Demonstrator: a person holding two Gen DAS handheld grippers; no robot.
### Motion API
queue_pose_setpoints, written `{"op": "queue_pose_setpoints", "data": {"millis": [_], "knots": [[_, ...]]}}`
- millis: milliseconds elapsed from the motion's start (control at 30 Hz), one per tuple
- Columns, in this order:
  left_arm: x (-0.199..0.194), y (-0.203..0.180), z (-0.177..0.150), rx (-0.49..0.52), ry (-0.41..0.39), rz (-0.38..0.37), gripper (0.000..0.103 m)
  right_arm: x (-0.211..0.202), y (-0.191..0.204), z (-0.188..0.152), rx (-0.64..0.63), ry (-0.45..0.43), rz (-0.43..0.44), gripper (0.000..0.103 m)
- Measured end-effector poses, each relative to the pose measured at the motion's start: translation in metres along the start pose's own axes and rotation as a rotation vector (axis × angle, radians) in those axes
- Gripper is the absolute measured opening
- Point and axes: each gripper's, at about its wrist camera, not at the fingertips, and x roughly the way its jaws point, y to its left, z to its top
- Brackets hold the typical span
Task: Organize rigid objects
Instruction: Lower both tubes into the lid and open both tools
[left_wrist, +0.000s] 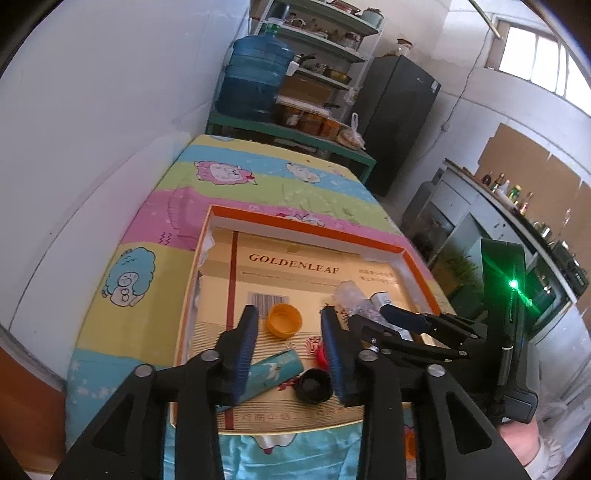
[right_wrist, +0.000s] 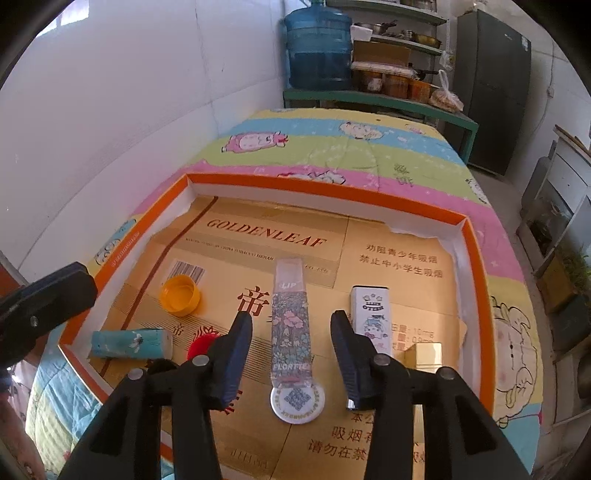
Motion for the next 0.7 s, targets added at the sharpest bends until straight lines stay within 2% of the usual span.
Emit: {"op": "queue_pose_setpoints", "data": {"millis": [100,300,367,433,467,533,700], "knots": [[-0.004,-0.002,0.0,-0.003,-0.004,-0.015,0.047,-0.006,-0.002,-0.002,0.008,-0.003,-0.003,0.044],[-0.01,-0.009,-0.002,0.012,-0.003,-0.006,0.048,-0.02,-0.006,-0.009,0.029,-0.008,-0.003,0.045],[-0.014,-0.012,-0.002,0.022,-0.007,-0.004,0.05,-0.025,-0.008,-0.012,0.037,-0.013,0.0,0.05],[-0.018,-0.015,-0.003,0.031,-0.013,-0.001,0.059,-0.032,-0.009,-0.014,0.046,-0.017,0.007,0.053],[-0.021,-0.016,-0.004,0.034,-0.02,-0.001,0.062,-0.035,-0.01,-0.016,0.052,-0.018,0.017,0.059],[-0.027,-0.018,-0.005,0.037,-0.029,-0.007,0.063,-0.042,-0.012,-0.02,0.066,-0.02,0.034,0.064],[-0.04,-0.025,-0.009,0.053,-0.037,-0.005,0.067,-0.059,-0.016,-0.029,0.1,-0.037,0.034,0.064]]}}
